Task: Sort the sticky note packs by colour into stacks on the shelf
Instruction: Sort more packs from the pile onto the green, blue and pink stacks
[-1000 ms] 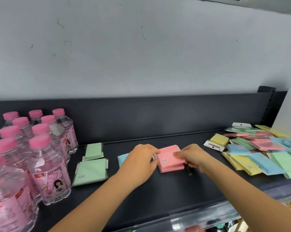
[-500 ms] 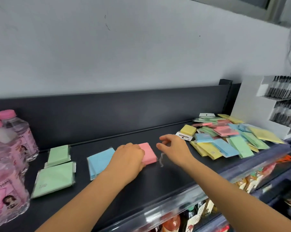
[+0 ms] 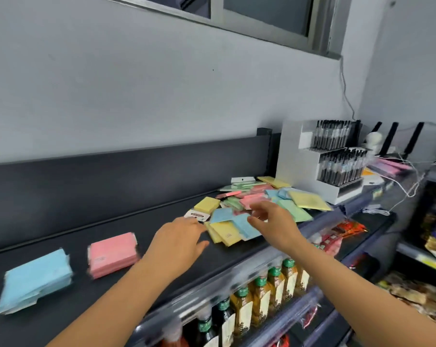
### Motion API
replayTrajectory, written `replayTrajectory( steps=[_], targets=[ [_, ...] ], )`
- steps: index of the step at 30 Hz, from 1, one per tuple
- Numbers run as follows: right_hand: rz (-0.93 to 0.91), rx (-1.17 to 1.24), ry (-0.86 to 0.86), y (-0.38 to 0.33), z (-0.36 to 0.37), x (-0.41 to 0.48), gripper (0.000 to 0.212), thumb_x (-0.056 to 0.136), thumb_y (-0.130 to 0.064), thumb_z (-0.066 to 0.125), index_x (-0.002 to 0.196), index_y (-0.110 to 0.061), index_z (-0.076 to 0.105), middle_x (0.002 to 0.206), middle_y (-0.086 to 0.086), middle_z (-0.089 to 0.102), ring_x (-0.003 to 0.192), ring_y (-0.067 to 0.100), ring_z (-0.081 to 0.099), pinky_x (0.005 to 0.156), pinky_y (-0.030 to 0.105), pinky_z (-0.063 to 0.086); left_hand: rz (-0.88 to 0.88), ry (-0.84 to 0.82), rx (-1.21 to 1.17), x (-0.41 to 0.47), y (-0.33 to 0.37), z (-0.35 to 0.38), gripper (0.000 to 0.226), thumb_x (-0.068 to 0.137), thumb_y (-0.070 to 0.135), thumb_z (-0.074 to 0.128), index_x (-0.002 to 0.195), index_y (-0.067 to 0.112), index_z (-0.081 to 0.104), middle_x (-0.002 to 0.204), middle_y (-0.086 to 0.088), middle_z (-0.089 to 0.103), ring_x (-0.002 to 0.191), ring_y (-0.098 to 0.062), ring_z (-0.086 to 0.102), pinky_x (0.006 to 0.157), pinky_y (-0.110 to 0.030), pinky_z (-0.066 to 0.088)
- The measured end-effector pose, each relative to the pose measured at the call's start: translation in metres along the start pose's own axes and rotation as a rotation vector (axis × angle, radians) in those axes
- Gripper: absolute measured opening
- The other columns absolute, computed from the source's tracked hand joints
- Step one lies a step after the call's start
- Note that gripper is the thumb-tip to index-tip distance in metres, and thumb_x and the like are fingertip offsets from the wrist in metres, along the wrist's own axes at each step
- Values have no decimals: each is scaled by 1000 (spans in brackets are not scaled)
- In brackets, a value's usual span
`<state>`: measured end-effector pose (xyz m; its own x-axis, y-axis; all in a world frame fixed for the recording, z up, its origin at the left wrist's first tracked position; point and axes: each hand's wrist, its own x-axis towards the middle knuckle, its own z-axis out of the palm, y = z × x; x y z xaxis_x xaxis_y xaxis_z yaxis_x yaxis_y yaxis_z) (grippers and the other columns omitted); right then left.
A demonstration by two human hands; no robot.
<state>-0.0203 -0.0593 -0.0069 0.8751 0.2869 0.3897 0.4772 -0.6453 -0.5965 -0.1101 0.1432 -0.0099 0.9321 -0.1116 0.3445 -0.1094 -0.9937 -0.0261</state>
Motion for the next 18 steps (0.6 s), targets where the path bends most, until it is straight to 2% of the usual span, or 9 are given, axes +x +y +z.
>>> replayTrajectory(
  steps=[7,13,18],
  targets=[
    [-42,-66,-16,104,-68,19,39,86,-25,63,124,-13,57,105,2,62,91,13,54,78,20,40,-82,57,-50,62,85,30,40,94,45,45,130,29,51,132,11,52,121,-12,47,91,-29,43],
    [-20,-28,-69,153,-97,41,40,87,-24,63,124,-13,56,111,5,63,97,14,57,84,22,43,-87,75,-66,104,128,41,41,93,42,48,130,25,53,128,9,55,117,-15,49,91,-31,45],
    [-26,12,-55,177,-102,65,39,86,-25,63,123,-14,56,99,-4,57,90,9,52,77,18,38,-83,97,-42,137,144,47,39,92,44,47,128,30,53,124,11,57,115,-14,50,86,-31,47]
  ],
)
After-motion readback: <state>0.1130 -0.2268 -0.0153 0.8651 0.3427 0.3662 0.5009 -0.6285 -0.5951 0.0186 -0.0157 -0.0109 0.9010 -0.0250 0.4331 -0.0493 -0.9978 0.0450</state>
